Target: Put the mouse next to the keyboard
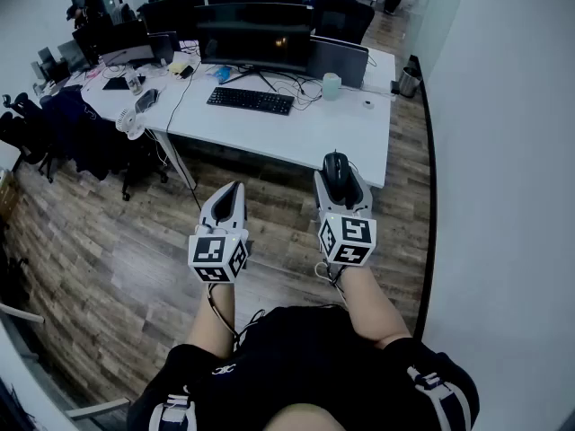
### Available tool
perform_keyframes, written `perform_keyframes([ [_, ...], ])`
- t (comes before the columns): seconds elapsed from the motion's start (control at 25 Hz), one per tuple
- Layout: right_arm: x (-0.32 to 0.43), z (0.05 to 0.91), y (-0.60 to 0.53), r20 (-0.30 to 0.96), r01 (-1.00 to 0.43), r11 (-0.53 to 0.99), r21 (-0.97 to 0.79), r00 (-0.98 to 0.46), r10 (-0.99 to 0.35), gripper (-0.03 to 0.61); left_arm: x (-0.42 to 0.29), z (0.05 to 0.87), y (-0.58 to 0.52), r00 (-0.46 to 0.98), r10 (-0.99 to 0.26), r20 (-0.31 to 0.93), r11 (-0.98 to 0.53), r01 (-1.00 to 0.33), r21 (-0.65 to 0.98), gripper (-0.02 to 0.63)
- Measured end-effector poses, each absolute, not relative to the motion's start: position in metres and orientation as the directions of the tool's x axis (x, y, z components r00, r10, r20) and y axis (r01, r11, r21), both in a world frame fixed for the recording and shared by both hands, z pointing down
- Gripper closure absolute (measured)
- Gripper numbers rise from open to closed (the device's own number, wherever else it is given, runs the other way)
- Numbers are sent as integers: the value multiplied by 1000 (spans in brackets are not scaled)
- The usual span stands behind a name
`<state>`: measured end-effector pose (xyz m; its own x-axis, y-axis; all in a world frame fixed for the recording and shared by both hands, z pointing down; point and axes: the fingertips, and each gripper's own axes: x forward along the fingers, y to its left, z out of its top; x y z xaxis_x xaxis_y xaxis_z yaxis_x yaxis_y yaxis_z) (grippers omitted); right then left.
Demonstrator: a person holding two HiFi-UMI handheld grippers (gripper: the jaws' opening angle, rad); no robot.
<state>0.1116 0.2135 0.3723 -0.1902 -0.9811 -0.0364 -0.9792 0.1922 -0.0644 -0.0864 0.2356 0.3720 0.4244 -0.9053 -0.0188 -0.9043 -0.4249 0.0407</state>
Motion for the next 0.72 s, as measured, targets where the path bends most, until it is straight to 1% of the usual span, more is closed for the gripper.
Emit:
perform_keyframes([
  [0.16,114,372,217,-39,-979,191,-73,-188,-981,281,-83,372,238,427,-904,-12,-427,-904,38,601],
  [0.4,113,376,214,-5,-980,183,-82,-183,-983,281,-82,375,245,431,-902,7,-431,-902,21,601],
  [0.72,100,371,198,-45,-973,218,-77,-215,-975,281,-93,374,231,418,-908,-6,-418,-908,13,601],
])
